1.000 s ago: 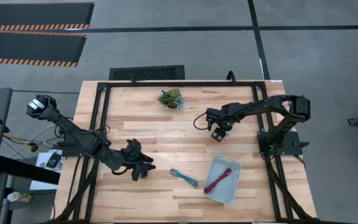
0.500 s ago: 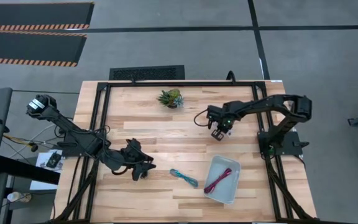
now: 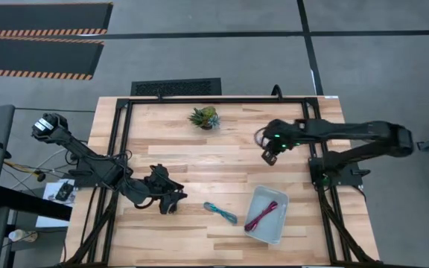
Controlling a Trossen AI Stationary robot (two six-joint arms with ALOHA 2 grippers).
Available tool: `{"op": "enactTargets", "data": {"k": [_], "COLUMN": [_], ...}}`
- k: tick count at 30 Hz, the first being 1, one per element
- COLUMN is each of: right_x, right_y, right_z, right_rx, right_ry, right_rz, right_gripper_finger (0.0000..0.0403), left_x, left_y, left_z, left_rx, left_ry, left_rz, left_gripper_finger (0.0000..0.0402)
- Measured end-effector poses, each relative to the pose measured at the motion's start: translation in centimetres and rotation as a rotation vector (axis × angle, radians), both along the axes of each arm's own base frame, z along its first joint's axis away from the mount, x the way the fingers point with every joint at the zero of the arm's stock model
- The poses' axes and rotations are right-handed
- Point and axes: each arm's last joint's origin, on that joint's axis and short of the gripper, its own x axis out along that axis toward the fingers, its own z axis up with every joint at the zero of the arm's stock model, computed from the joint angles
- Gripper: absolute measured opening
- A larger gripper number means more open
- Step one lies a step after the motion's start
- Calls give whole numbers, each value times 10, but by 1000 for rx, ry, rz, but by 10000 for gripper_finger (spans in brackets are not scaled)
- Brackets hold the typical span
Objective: Pick and place USB-C Cables
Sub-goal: Put the white charger cable into the white bin
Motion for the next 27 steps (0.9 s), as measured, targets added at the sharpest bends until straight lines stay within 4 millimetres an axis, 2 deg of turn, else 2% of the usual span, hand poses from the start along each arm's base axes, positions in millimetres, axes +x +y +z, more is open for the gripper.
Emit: {"op": "enactTargets", "data": {"k": [7,10,14,19,27], "right_x": [-35,-43,-45,-44,-42], "right_y": [45,67,100,134,175], "right_z": [47,60,69,62,23], "right_rx": [65,70,34,-20,6], "right_ry": [-320,-435,-547,-524,-264], "right_rz": [77,180,419,571,639], "right_gripper_finger": [14,14,14,14,14], "left_x": [0,0,0,0,0], "left_y": [0,0,0,0,0], "left_z": [0,0,0,0,0], "left_rx": [1,19,25,18,11], "left_ry": [0,-1,0,2,3], "left_rz": [2,-5,-8,-13,-16], "left_gripper_finger": [206,206,206,206,206]}}
